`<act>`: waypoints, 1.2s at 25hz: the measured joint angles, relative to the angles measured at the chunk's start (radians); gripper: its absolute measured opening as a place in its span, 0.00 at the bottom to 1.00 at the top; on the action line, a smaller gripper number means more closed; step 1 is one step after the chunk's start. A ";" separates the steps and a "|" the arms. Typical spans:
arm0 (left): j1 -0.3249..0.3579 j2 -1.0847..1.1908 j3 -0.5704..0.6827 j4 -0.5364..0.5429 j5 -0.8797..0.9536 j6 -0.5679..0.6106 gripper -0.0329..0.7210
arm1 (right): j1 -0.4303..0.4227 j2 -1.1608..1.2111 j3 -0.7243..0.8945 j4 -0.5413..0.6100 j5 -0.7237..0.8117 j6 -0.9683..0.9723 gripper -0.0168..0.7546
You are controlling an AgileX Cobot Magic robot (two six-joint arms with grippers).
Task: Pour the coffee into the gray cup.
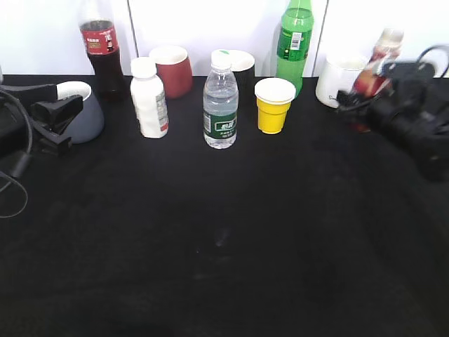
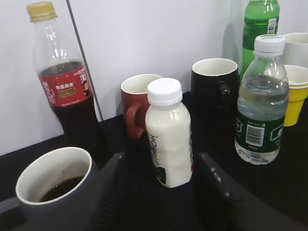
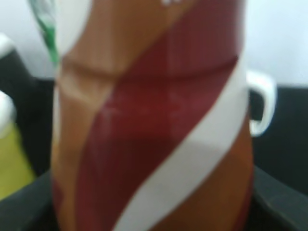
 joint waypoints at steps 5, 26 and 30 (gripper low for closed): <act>0.000 0.000 0.000 0.000 0.000 -0.001 0.51 | 0.000 0.160 -0.135 0.006 -0.001 -0.002 0.72; -0.095 -0.007 -0.256 -0.008 1.053 -0.211 0.51 | 0.000 -0.539 0.120 -0.040 1.191 0.104 0.79; -0.227 -0.006 -0.467 -0.117 1.544 -0.188 0.51 | 0.000 -0.547 -0.077 0.103 1.699 -0.069 0.76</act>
